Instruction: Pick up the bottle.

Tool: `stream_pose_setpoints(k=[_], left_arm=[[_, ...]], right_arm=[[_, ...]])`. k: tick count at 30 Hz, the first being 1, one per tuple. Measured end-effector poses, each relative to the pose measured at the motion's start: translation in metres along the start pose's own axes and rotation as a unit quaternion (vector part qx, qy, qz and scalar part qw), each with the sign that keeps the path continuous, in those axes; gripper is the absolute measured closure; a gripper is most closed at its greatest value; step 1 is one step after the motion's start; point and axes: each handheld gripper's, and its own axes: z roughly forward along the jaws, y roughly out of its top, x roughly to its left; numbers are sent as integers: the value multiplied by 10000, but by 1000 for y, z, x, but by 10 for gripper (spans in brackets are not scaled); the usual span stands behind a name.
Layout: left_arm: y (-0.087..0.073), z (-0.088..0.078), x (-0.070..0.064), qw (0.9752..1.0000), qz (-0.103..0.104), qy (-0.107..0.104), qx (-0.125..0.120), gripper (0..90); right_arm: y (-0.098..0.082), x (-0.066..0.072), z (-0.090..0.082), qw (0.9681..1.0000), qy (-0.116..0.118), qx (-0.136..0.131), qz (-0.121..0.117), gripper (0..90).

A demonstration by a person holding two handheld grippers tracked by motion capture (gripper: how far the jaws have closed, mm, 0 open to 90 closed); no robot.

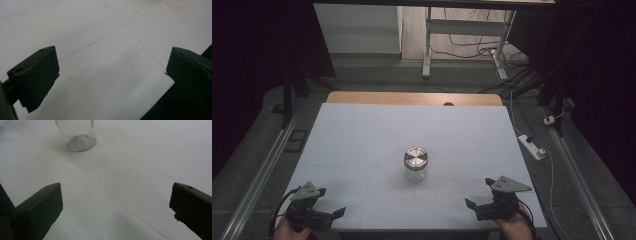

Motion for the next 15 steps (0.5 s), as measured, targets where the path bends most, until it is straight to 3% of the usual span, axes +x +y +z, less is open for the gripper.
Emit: stream_pose_setpoints(k=[5,15], left_arm=[[0,0,0,10000,-4,-13,7,0],[0,0,1,10000,-2,-25,9,0]], right_arm=[[4,4,5,9999,116,-76,-100,0],[11,7,15,9992,397,-56,-13,0]])
